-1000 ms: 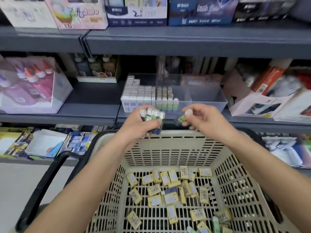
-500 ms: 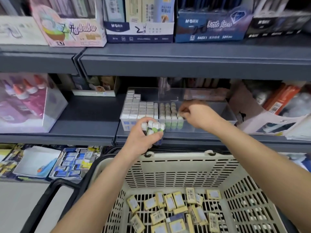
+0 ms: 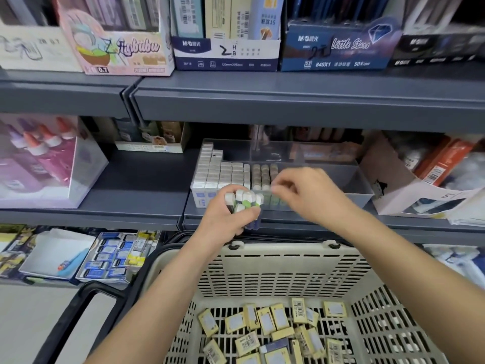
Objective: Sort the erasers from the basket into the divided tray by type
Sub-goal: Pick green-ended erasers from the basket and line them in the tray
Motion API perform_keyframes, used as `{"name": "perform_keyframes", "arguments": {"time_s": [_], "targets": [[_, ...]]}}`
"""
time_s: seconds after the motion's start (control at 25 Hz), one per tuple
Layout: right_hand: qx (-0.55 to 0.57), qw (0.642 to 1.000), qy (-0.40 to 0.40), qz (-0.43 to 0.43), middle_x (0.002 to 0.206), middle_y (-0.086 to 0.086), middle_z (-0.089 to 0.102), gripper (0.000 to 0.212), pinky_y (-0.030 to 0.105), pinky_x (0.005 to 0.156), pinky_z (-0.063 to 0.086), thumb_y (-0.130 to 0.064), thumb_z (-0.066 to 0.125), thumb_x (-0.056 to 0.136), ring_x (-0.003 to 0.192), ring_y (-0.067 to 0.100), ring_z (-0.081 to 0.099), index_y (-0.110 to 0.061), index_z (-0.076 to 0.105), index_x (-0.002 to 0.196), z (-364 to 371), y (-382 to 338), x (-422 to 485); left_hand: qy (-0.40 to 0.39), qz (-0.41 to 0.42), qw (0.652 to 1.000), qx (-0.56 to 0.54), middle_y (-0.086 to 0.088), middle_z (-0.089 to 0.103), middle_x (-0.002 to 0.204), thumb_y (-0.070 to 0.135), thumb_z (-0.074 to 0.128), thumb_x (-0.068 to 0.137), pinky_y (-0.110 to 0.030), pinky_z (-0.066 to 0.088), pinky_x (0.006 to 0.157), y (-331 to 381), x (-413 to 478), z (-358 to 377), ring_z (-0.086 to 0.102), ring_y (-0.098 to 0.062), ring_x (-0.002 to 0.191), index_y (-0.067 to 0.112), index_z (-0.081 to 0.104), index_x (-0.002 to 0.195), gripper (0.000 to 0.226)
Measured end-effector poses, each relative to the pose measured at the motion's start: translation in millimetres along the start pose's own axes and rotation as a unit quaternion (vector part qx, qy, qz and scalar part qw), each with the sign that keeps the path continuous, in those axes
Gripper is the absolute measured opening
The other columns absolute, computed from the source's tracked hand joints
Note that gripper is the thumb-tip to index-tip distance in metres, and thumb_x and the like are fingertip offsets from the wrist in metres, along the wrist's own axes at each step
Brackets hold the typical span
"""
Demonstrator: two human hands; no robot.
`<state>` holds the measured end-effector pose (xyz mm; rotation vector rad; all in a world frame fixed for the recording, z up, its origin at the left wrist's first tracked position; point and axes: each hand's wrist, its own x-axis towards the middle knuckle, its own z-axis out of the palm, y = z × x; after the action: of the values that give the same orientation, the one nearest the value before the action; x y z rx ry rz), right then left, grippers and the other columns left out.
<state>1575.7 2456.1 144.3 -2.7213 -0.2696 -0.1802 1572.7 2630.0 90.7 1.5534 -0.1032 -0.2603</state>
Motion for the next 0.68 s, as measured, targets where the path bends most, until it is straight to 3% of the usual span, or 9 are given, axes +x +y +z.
{"name": "perform_keyframes", "arguments": {"time_s": [0.08,0.12,0.28,0.4,0.52,0.6,0.68], "targets": [[0.121,0.992,-0.038,0.022,0.068,-0.014,0.063,0.014,0.009,0.058,0.041,-0.038,0.063,0.084,0.061,-0.003,0.056,-0.027,0.066,0.077,2.3,-9.5,-14.3,-0.018,0.018,1.000,-0.004,-0.010,0.059,0.068,0.001,0.065,0.080,-0.021,0.036,0.043,1.5,-1.1,5.4,0.055,-0.017,0.058,0.014,0.052,0.100,0.027],[0.168,0.984,-0.044,0.041,0.064,-0.014,0.062,0.013,0.007,0.055,0.041,-0.036,0.065,0.083,0.058,-0.005,0.058,-0.028,0.064,0.072,4.2,-11.0,-18.3,-0.023,0.022,0.999,-0.004,-0.010,0.059,0.070,0.001,0.065,0.080,-0.022,0.036,0.043,1.7,-1.9,8.2,0.055,-0.018,0.059,0.014,0.053,0.101,0.028],[0.277,0.953,-0.051,0.113,0.057,-0.007,0.067,0.010,0.025,0.061,0.055,-0.021,0.071,0.078,0.062,0.007,0.068,-0.024,0.064,0.073,3.7,-3.4,-24.1,-0.019,0.014,1.000,-0.019,0.003,0.060,0.067,0.004,0.070,0.079,-0.020,0.037,0.042,-1.6,-3.7,13.1,0.056,-0.009,0.054,0.015,0.054,0.100,0.029],[0.255,0.959,-0.009,0.124,0.057,-0.009,0.066,0.014,0.033,0.074,0.054,-0.015,0.072,0.071,0.065,0.008,0.064,-0.025,0.065,0.066,-19.1,13.6,-13.4,0.014,-0.006,0.999,-0.040,0.005,0.059,0.066,0.004,0.070,0.080,-0.020,0.038,0.043,-5.7,-0.5,10.3,0.055,-0.006,0.054,0.021,0.053,0.098,0.030],[0.169,0.976,0.065,0.119,0.063,-0.018,0.066,0.019,0.020,0.072,0.051,-0.017,0.069,0.076,0.068,0.003,0.062,-0.029,0.062,0.064,-41.1,30.1,13.2,0.022,-0.017,0.999,-0.046,0.008,0.058,0.066,0.007,0.071,0.079,-0.019,0.039,0.044,-9.0,1.3,8.4,0.054,-0.005,0.056,0.024,0.054,0.097,0.030],[0.121,0.983,0.064,0.124,0.082,-0.008,0.071,0.007,0.027,0.086,0.050,-0.016,0.064,0.081,0.088,0.015,0.066,-0.022,0.066,0.078,-38.5,35.2,30.2,0.020,-0.016,0.999,-0.044,0.012,0.058,0.061,0.007,0.071,0.080,-0.019,0.039,0.044,-9.7,1.7,8.6,0.053,-0.003,0.054,0.024,0.055,0.096,0.028],[0.092,0.986,0.026,0.134,0.095,0.000,0.071,0.008,0.029,0.088,0.049,-0.019,0.063,0.082,0.094,0.019,0.064,-0.016,0.067,0.088,-28.0,34.8,40.3,0.022,-0.015,0.999,-0.044,0.015,0.057,0.059,0.007,0.070,0.080,-0.019,0.039,0.044,-9.7,1.7,8.8,0.052,-0.001,0.052,0.023,0.054,0.096,0.028]]}}
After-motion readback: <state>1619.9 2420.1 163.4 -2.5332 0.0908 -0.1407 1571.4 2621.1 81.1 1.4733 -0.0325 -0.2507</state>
